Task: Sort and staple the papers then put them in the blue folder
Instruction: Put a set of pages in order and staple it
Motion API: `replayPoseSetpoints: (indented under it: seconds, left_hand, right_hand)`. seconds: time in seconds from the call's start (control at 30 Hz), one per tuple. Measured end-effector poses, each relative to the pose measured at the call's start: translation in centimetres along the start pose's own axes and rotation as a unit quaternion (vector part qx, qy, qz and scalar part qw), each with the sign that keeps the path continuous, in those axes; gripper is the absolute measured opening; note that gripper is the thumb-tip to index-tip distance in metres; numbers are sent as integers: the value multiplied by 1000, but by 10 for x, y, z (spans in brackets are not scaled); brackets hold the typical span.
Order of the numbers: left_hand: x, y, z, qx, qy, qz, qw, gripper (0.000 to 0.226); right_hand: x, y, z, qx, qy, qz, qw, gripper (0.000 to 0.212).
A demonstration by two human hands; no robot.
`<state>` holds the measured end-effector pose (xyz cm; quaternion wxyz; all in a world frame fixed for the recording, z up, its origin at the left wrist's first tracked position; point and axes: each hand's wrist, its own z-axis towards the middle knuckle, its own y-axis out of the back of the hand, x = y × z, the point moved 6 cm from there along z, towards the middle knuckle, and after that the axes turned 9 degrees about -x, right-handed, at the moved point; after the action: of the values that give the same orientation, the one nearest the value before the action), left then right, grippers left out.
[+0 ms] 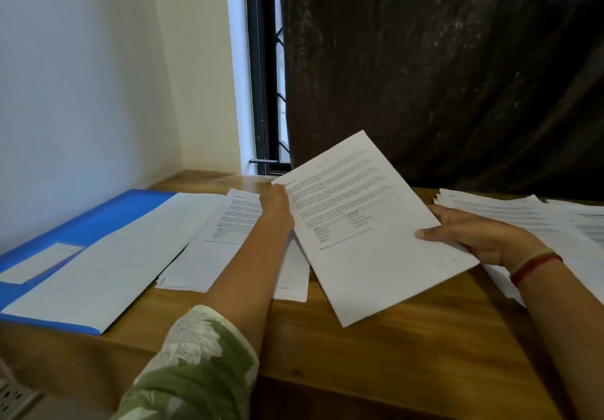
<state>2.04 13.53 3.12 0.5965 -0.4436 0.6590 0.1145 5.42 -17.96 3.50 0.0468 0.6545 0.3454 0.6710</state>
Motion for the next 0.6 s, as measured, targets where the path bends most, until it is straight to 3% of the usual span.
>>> replayPoseSetpoints:
  seconds: [0.1, 0.23, 0.37, 0.47, 0.53, 0.6]
  left_hand:
    - [-9, 7, 5, -3, -9, 10, 1000, 18]
    - [-22, 16, 13, 29, -57, 188, 980, 10]
    - [-32, 37, 36, -39, -132, 417, 898, 9]
    - [-43, 49, 55, -59, -189, 471, 859, 26]
    - [-53, 63, 50, -87, -209, 532, 816, 26]
    - [-62, 70, 40, -108, -225, 549, 798, 31]
  right_hand:
    - [-1, -6, 5, -34, -12, 74, 997, 80]
    - [12, -43, 10, -100, -34, 177, 978, 26]
    - [33, -88, 7, -97, -40, 187, 977, 36]
    - [40, -111, 2, -88, -37, 167, 981, 54]
    - [43, -118, 0, -97, -26, 122, 987, 66]
    - [48, -123, -5, -83, -7, 96, 992, 57]
